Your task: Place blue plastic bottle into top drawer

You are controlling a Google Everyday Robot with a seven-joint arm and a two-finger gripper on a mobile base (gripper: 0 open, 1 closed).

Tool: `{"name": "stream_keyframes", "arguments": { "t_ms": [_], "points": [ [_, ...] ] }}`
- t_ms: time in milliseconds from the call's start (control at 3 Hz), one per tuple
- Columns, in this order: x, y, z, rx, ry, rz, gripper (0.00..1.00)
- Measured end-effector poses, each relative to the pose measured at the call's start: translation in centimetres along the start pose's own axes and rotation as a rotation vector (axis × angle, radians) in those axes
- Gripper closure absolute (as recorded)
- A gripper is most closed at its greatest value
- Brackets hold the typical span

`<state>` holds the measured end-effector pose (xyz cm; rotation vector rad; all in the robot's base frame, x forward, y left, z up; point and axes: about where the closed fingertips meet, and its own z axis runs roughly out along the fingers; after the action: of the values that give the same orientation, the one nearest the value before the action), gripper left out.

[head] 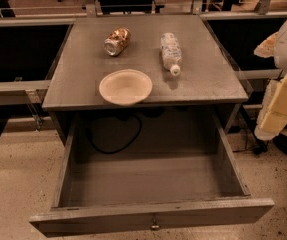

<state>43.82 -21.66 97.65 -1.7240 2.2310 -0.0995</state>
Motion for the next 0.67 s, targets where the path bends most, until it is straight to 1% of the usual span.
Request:
{"name": "stream_keyframes", "arguments": {
  "t_ms": [333,667],
  "points": [
    [-0.04,-0.06,0.08,0.000,-0.002,0.004,0.00],
    [-0.37,-0.54,0.67,-0.005,-0.021,0.036,0.00]
  ]
}}
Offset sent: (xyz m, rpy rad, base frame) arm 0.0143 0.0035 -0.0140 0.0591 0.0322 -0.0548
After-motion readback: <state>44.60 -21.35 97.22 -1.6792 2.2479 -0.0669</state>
